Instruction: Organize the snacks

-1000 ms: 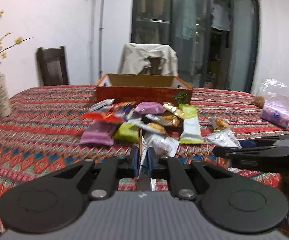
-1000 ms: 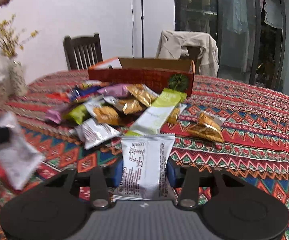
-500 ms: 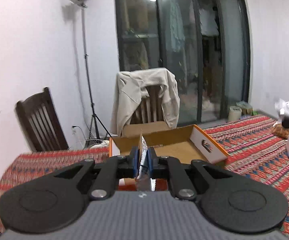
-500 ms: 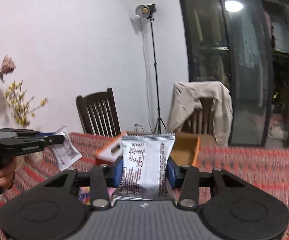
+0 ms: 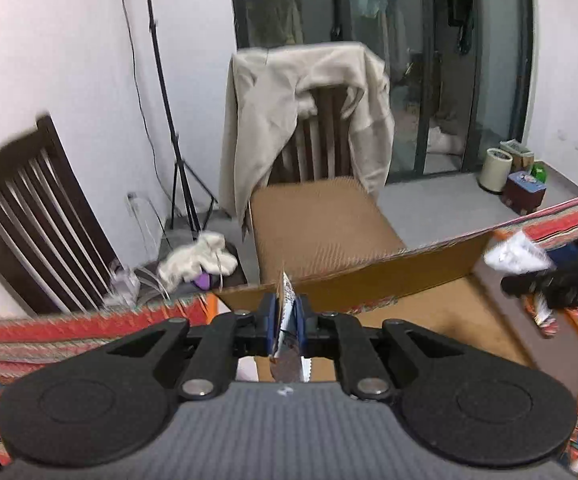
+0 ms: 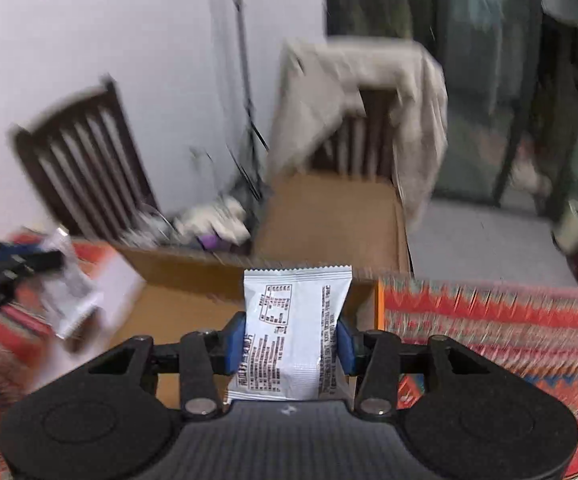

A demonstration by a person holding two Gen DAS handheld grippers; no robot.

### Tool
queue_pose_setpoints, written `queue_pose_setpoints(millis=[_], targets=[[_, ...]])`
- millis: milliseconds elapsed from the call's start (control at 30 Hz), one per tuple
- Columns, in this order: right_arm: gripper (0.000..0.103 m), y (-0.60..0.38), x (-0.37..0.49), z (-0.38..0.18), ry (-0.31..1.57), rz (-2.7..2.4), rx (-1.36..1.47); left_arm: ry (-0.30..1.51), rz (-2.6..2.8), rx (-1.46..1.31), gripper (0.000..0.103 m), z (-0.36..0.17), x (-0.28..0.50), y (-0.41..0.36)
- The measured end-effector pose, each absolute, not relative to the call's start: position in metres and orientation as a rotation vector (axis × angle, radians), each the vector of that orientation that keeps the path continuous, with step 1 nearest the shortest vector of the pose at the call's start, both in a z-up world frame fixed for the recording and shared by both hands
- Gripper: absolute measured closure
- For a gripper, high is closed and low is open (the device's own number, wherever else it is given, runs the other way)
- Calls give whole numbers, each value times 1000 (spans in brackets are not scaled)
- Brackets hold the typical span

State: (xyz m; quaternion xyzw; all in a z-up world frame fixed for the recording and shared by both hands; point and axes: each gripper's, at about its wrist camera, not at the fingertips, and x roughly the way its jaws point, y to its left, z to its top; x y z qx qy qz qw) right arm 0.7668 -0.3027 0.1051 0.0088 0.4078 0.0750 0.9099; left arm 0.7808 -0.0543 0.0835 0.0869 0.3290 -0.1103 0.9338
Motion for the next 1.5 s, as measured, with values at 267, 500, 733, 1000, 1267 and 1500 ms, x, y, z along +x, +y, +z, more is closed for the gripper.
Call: queue_pose_setpoints(millis=[267, 500, 733, 1000, 1267, 1500], targets=[[27, -277, 815, 19, 896, 67, -73, 740, -180, 228, 59, 31, 808, -47], [21, -267, 811, 15, 861, 57, -132, 729, -189, 184, 48, 48, 801, -37], [21, -279, 779, 75, 784, 92, -110, 649, -212, 200, 20, 126, 748, -36], [9, -300, 663, 195, 651, 156, -194, 512, -170, 231, 2, 217, 619, -36], [0, -348, 498, 269, 542, 259, -96, 414, -220, 66, 0, 257, 453, -17], [0, -377, 356, 268, 436, 305, -50, 363, -241, 4, 0, 226, 308, 6]])
